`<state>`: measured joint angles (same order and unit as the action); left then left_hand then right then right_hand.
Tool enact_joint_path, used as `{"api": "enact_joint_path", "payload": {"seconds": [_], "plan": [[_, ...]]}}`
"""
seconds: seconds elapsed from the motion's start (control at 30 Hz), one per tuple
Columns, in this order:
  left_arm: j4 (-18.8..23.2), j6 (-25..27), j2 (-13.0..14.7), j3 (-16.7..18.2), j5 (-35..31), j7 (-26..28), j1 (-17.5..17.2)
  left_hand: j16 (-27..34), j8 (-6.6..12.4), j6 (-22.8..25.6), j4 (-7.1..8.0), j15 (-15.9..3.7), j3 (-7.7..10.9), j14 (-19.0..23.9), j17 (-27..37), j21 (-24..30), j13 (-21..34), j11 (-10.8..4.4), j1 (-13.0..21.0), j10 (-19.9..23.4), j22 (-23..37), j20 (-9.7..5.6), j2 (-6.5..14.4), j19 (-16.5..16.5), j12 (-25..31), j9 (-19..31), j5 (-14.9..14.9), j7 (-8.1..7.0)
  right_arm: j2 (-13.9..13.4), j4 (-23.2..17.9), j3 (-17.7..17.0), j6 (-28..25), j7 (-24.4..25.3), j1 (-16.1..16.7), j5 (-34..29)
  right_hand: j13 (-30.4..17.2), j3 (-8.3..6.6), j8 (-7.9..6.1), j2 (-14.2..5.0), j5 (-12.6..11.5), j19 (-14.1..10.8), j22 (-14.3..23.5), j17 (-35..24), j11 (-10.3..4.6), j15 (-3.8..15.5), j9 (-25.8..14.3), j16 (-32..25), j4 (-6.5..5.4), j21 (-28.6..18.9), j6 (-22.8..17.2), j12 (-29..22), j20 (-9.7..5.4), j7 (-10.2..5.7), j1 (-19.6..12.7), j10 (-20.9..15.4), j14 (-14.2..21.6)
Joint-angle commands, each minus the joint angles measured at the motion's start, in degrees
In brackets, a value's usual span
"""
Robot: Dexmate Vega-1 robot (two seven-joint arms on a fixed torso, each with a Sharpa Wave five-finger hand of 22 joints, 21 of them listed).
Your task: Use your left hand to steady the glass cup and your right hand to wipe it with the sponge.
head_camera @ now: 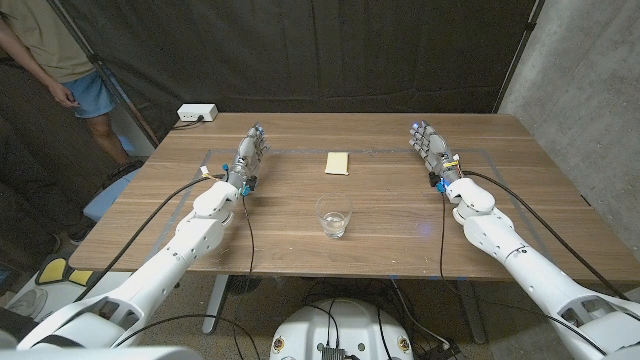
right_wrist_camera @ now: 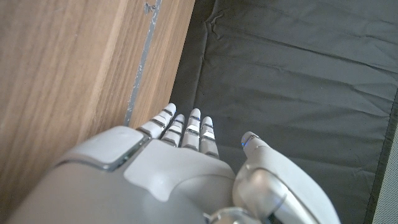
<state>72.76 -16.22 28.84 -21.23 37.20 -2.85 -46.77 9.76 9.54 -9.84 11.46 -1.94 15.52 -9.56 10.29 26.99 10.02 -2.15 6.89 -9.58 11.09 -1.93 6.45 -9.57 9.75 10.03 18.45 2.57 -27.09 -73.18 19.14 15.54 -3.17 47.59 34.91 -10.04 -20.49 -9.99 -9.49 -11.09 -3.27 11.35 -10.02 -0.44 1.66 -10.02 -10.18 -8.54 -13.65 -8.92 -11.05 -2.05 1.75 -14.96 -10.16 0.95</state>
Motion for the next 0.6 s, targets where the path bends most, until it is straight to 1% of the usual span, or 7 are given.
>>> {"api": "enact_joint_path", "payload": {"seconds": [0.03, 0.23, 0.37, 0.4, 0.47, 0.53, 0.6], "plan": [[-2.25, 0.8, -0.65, -0.34, -0.95, -3.22, 1.95, 0.38, 0.3, -15.19, -0.21, -0.58, 0.45, -10.38, 0.14, 0.33, 0.15, -0.31, 0.0, -11.27, 0.25, -6.76, 4.61, -8.58, 0.49, 0.26, 0.36, -0.07, 5.98, 1.34, -7.0, -2.77, -3.45, 0.35, -6.45, -0.17, -0.47, -0.32, -1.4, -0.24, -0.12, 0.15, -0.22, 0.05, 1.82, -0.22, -0.3, 0.11, -0.37, -0.27, -0.23, -5.88, 0.13, -0.41, -0.48, 0.17], [-3.74, 0.04, -1.03, -0.85, -1.52, -5.96, 2.73, 0.48, 0.63, -15.22, -1.41, -1.36, 0.08, -10.33, -0.1, 0.1, 0.11, -1.1, 0.11, -11.24, 0.01, -7.55, 2.81, -8.52, 0.76, 0.23, 0.56, -0.94, 7.57, 0.03, -9.43, -3.91, -3.91, 1.35, -9.26, -0.15, -0.29, -0.41, -0.33, -0.12, -0.39, 0.06, 0.09, 0.64, 1.18, -0.19, -0.26, 0.84, -0.39, -0.29, -0.36, -5.13, 0.68, -0.6, -0.74, 0.46], [-4.36, -1.15, -0.73, -1.32, -2.72, -7.56, 3.07, 0.62, 1.62, -14.2, -5.67, -2.88, -1.23, -9.6, -0.54, -0.81, 0.06, -2.89, 3.8, -10.02, -0.68, -7.99, -2.4, -7.68, 1.26, 0.22, 0.52, -3.24, 7.82, -1.93, -10.45, -5.2, -3.48, 2.41, -11.0, -0.15, 0.31, -0.6, 2.43, 0.57, -1.71, -0.3, 0.46, 2.03, -1.86, -0.17, -0.45, 3.73, -0.47, -0.36, -0.57, -2.06, 1.68, -2.02, -1.28, 2.5], [-4.09, -1.15, -0.52, -1.37, -3.02, -7.58, 2.98, 0.88, 2.12, -12.98, -7.19, -2.51, -1.55, -8.38, -0.53, -0.77, 0.1, -3.06, 5.59, -8.67, -0.73, -6.93, -3.69, -6.47, 1.6, 0.27, 0.41, -3.82, 7.83, -2.37, -10.65, -5.55, -3.54, 2.64, -11.27, -0.16, 0.38, -0.63, 2.73, 0.66, -1.99, -0.33, 0.46, 2.09, -2.06, -0.17, -0.49, 4.19, -0.5, -0.39, -0.58, -1.24, 1.64, -2.28, -1.31, 2.93], [-3.15, -0.73, 0.25, -1.57, -3.92, -7.4, 2.77, 1.49, 2.51, -11.13, -9.7, 0.48, -2.11, -4.42, -0.28, -0.53, 0.26, -1.52, 9.08, -6.43, -0.47, -0.26, -5.2, -4.0, 1.87, 0.39, 0.06, -4.92, 7.9, -3.15, -10.98, -6.1, -3.6, 3.07, -11.84, -0.19, 0.56, -0.75, 3.37, 0.85, -2.21, -0.35, 0.43, 1.85, -3.38, -0.2, -0.54, 5.18, -0.41, -0.65, -0.63, 0.18, 1.03, -2.8, -1.48, 3.79], [-2.93, -0.87, 0.59, -1.6, -4.13, -7.93, 2.63, 1.65, 2.95, -9.28, -10.32, 1.4, -2.44, -2.78, -0.15, -0.53, 0.38, 0.97, 10.15, -3.83, -0.3, 0.77, -5.45, -3.24, 2.54, 0.46, -0.05, -4.77, 8.1, -3.79, -11.29, -6.44, -3.69, 3.51, -12.22, -0.2, 0.63, -0.75, 3.55, 0.9, -2.24, -0.35, 0.42, 1.95, -3.54, -0.21, -0.57, 5.42, -0.38, -0.64, -0.68, 0.57, 0.93, -2.91, -1.59, 4.07], [-2.49, -1.06, 1.06, -1.66, -4.51, -8.3, 2.37, 1.8, 3.21, -8.2, -10.76, 1.9, -2.65, -1.87, -0.11, -0.62, 0.44, 1.89, 10.79, -2.32, -0.26, 0.73, -5.79, -2.99, 2.91, 0.48, -0.1, -5.08, 8.25, -4.48, -11.55, -6.95, -3.73, 3.94, -12.54, -0.22, 0.78, -0.77, 3.92, 0.98, -2.3, -0.34, 0.39, 2.4, -4.16, -0.23, -0.64, 5.86, -0.33, -0.7, -0.8, 0.9, 0.85, -3.08, -1.93, 4.61]]}}
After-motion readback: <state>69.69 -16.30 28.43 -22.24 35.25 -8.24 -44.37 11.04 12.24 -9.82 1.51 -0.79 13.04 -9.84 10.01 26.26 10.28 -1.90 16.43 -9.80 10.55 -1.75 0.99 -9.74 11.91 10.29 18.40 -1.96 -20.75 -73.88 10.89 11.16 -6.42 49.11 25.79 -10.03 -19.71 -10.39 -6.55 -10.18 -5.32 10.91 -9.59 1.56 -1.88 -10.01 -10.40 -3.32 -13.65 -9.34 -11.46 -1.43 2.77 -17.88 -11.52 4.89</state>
